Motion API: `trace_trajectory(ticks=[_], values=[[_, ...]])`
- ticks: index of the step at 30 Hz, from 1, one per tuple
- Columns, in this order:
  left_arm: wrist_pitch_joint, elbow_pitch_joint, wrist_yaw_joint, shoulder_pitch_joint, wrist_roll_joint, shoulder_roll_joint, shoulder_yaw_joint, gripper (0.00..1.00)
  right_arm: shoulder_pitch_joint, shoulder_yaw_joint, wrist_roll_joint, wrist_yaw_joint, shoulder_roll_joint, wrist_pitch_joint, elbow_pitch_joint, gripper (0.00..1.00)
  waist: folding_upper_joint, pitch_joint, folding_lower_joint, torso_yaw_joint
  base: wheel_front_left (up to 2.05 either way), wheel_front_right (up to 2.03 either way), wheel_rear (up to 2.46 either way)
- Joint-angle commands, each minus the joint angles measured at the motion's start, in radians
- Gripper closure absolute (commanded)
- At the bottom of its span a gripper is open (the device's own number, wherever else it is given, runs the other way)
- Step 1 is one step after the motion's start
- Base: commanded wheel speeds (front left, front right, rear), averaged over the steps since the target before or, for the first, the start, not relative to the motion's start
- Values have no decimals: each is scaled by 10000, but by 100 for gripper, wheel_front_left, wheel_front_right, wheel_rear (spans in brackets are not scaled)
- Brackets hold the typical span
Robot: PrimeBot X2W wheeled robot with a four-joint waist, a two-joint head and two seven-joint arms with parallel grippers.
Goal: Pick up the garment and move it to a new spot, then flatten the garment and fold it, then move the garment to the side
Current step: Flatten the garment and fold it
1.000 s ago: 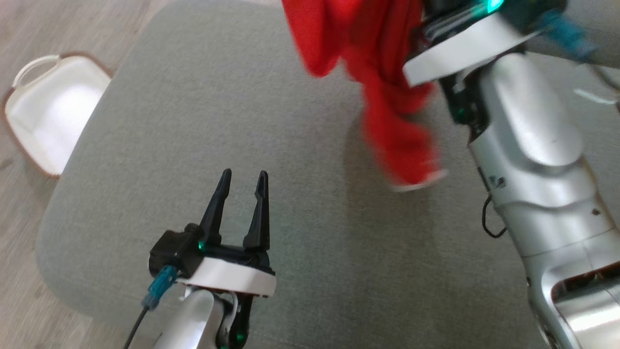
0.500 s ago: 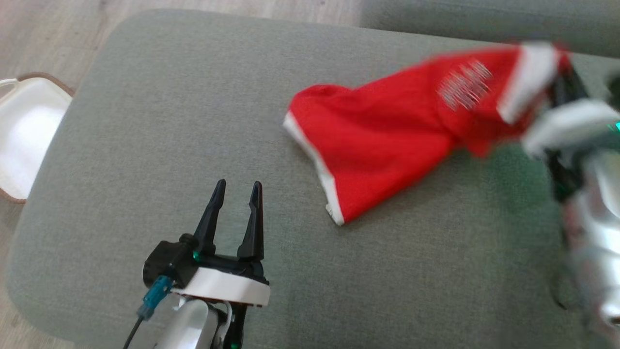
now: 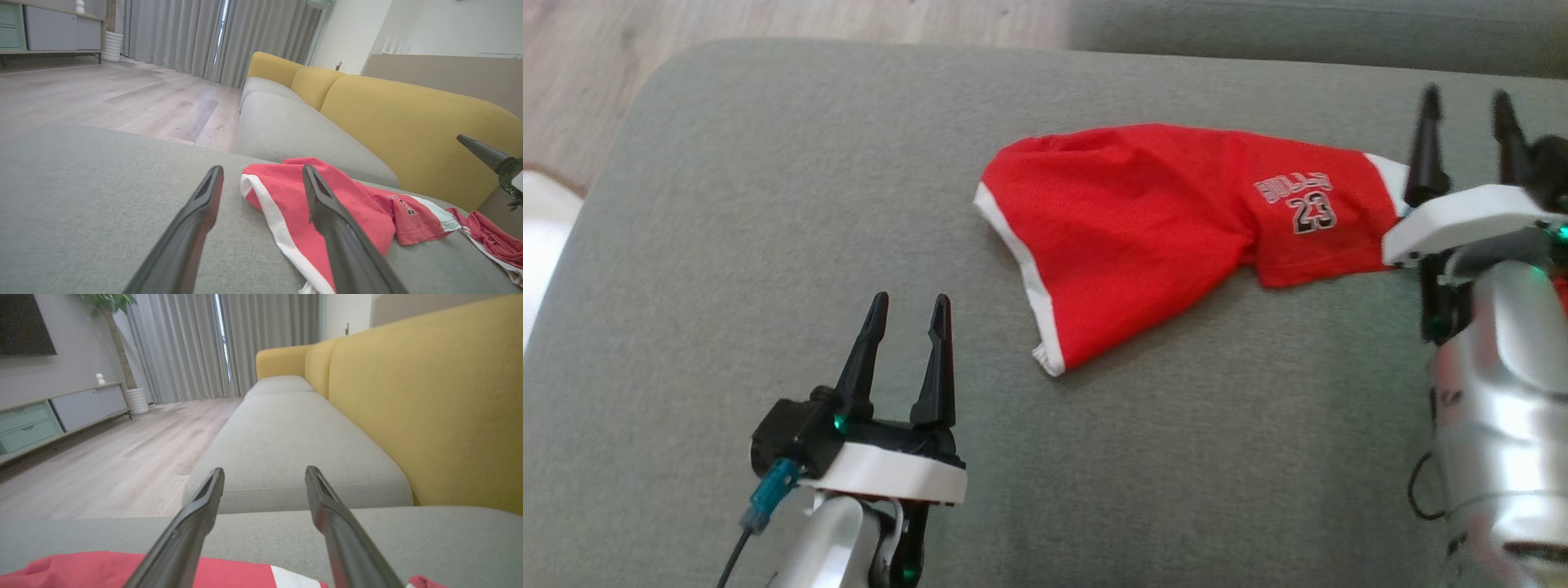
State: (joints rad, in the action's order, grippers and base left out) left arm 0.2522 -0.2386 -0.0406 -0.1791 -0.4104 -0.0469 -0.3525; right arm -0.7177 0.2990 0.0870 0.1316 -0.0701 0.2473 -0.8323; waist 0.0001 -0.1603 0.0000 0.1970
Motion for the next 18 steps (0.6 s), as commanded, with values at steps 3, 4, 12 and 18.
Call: trace_trajectory(ticks=[3,4,12,18], values=[[95,435,11,-155,132,-34,451,0,924,-1661,-1146,-9,188,136,1618,0,-1,260,0,-435,0,0,0],[95,453,12,-117,139,-34,476,0,1325,-2102,-1586,-9,191,138,2103,0,-1,305,0,-519,0,0,0],[95,595,-10,128,154,-34,753,0,4777,-3958,-3345,-9,196,143,5333,0,-1,367,0,-1222,0,0,0],[95,562,-80,55,284,-34,853,0,5287,-3873,-3403,-9,197,144,6054,0,-1,288,0,-1621,0,0,0]])
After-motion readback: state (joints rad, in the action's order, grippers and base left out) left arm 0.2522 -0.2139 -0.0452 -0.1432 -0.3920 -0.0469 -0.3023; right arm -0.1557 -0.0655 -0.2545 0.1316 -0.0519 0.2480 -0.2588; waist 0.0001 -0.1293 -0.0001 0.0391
